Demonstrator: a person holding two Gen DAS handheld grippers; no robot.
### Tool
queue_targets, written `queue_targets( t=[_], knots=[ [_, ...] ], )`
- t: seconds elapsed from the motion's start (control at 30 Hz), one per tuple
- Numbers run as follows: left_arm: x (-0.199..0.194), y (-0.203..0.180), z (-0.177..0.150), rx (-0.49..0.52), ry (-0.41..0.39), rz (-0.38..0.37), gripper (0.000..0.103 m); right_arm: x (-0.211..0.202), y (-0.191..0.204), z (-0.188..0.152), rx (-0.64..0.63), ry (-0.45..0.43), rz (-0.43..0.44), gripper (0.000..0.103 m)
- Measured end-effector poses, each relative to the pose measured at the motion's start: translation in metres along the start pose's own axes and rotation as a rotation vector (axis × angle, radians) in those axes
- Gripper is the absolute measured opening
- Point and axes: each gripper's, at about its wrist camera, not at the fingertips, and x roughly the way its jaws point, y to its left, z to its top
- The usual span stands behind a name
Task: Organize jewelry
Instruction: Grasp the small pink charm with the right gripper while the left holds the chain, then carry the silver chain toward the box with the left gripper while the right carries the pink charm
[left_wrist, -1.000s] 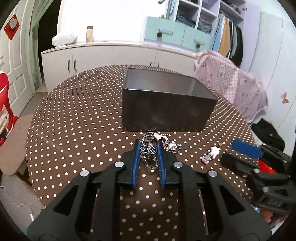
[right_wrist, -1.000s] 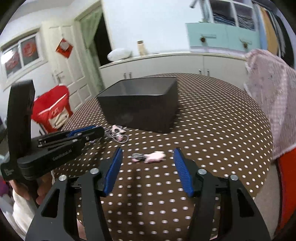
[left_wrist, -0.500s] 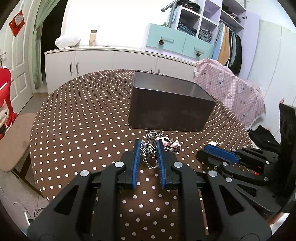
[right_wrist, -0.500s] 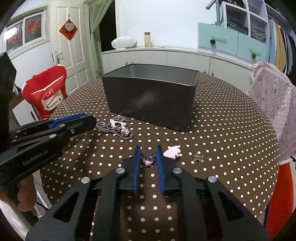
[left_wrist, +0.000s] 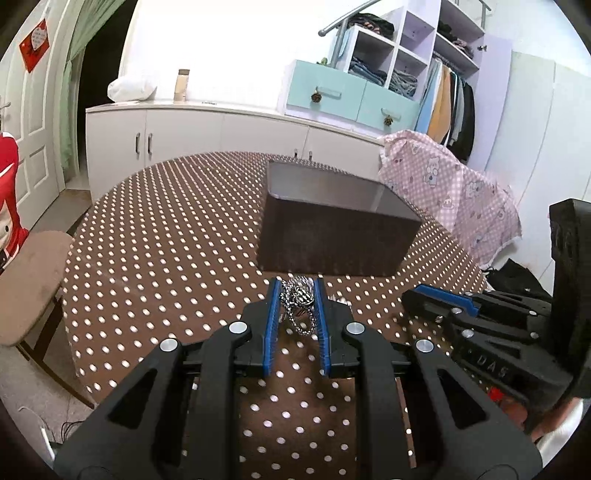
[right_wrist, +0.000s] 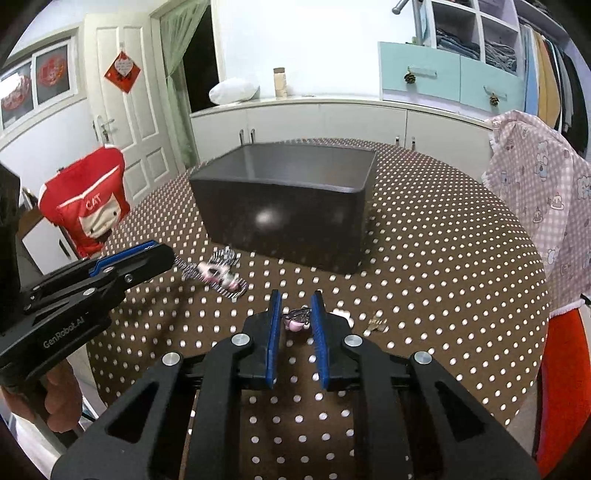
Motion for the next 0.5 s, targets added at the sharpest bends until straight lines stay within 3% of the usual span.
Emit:
queue_targets(
  t=[0.5],
  knots=[
    [-0.029, 0.01, 0.049, 0.021, -0.133, 0.007, 0.018, -0.032, -0.011, 0.032, 0.008, -0.123, -0.034, 0.015]
  ],
)
